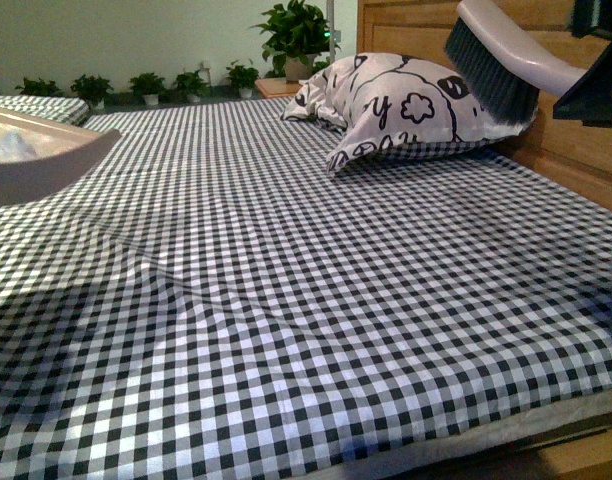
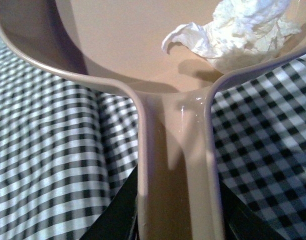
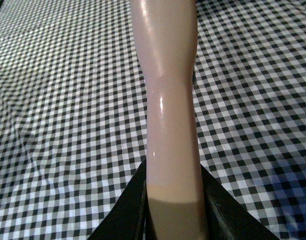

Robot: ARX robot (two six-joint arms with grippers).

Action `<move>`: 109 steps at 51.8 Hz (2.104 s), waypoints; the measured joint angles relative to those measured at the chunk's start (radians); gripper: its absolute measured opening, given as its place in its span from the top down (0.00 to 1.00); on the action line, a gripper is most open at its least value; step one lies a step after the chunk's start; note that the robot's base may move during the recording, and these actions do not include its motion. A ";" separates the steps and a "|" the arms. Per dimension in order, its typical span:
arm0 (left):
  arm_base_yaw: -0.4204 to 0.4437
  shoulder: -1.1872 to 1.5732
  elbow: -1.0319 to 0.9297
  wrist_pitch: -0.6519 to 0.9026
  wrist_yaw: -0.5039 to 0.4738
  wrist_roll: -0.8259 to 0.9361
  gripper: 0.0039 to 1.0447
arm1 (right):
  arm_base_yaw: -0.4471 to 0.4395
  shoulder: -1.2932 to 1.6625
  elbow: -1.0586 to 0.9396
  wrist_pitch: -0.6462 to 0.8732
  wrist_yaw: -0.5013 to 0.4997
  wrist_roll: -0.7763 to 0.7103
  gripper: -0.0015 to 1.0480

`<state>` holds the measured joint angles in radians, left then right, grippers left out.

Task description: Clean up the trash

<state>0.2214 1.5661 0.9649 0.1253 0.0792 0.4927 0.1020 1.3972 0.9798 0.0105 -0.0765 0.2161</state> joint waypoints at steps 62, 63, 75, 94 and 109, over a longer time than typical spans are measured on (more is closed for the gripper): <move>-0.022 -0.958 -0.114 -0.534 -0.045 -0.353 0.76 | -0.202 -0.757 -0.019 -0.329 -0.252 0.037 0.80; -0.022 -0.964 -0.116 -0.539 -0.045 -0.354 0.76 | -0.206 -0.764 -0.019 -0.335 -0.257 0.037 0.80; -0.024 -1.011 -0.141 -0.558 -0.048 -0.361 0.76 | -0.224 -0.819 -0.019 -0.351 -0.275 0.050 0.80; -0.022 -1.022 -0.151 -0.558 -0.045 -0.387 0.76 | -0.225 -0.822 -0.026 -0.346 -0.267 0.061 0.80; -0.015 -1.023 -0.162 -0.537 -0.007 -0.413 0.76 | -0.221 -0.827 -0.036 -0.378 -0.248 0.057 0.80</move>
<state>0.2066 0.5426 0.8032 -0.4114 0.0719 0.0799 -0.1188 0.5697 0.9440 -0.3676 -0.3244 0.2733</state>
